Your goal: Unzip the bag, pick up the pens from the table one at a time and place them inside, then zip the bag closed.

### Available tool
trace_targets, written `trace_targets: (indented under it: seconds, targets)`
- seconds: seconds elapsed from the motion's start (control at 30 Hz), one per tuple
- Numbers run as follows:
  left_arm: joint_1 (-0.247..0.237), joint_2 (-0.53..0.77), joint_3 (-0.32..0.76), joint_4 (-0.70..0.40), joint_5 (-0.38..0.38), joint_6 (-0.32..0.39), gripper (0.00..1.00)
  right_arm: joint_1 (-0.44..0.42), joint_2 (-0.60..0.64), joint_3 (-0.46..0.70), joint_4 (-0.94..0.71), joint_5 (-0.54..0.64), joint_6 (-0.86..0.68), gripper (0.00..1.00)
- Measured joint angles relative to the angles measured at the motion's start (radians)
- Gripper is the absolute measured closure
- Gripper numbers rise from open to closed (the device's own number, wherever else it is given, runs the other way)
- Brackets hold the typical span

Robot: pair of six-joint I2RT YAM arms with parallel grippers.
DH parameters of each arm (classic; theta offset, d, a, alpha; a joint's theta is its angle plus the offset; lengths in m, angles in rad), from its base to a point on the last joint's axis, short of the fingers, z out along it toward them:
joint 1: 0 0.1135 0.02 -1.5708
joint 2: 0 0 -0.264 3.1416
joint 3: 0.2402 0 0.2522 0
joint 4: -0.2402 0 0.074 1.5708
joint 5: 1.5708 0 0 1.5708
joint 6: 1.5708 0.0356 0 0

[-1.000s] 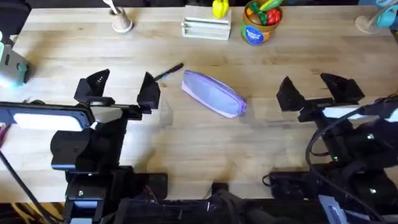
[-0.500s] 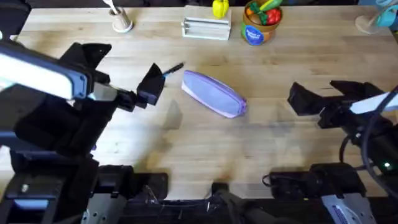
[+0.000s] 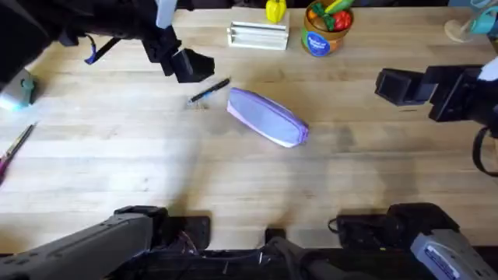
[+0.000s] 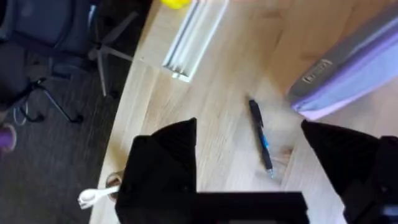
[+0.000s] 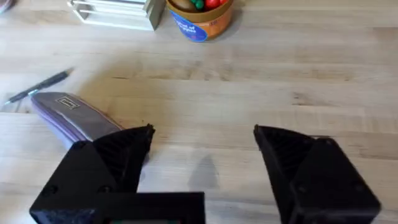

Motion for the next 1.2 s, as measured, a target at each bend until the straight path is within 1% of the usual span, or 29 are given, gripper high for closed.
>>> trace_targets:
  seconds: [0.03, 0.07, 0.13, 0.2, 0.27, 0.3, 0.33, 0.47, 0.57, 0.87, 1.07, 1.2]
  targets:
    - [-0.012, 0.022, 0.027, -0.048, 0.001, 0.070, 0.009, 0.000, 0.005, 0.000, 0.000, 0.000, 0.000, 0.006]
    - [-0.029, 0.042, 0.050, -0.090, 0.004, 0.155, 0.009, 0.000, 0.009, 0.000, 0.000, 0.000, 0.000, 0.006]
    - [-0.061, 0.070, 0.067, -0.134, 0.004, 0.305, 0.009, 0.000, 0.013, 0.000, 0.001, 0.000, 0.000, 0.006]
    - [-0.093, 0.095, 0.069, -0.150, 0.003, 0.444, 0.010, 0.000, 0.014, 0.000, 0.001, 0.000, 0.000, 0.006]
    - [-0.117, 0.119, 0.069, -0.150, 0.002, 0.552, 0.008, 0.000, 0.013, 0.000, 0.002, 0.000, 0.000, 0.006]
    - [-0.125, 0.129, 0.069, -0.150, 0.000, 0.595, 0.008, 0.000, 0.013, 0.000, 0.002, 0.000, 0.000, 0.006]
    - [-0.136, 0.152, 0.069, -0.162, -0.002, 0.684, 0.008, 0.000, 0.013, 0.000, 0.000, 0.000, 0.000, 0.006]
    - [-0.136, 0.174, 0.069, -0.190, 0.008, 0.739, 0.008, 0.000, 0.013, 0.000, 0.000, 0.000, 0.000, 0.005]
    - [-0.136, 0.213, 0.072, -0.202, 0.034, 0.757, 0.010, 0.000, 0.013, 0.000, 0.000, 0.000, 0.000, 0.005]
    - [-0.136, 0.390, 0.072, -0.240, 0.100, 0.771, 0.009, 0.000, 0.013, 0.000, 0.000, 0.000, 0.009, 0.005]
    - [-0.136, 0.460, 0.072, -0.269, 0.143, 0.771, 0.010, 0.000, 0.013, 0.000, 0.000, 0.000, 0.041, 0.005]
    - [-0.136, 0.486, 0.072, -0.272, 0.153, 0.771, 0.008, 0.000, 0.013, 0.000, 0.000, 0.000, 0.052, 0.005]
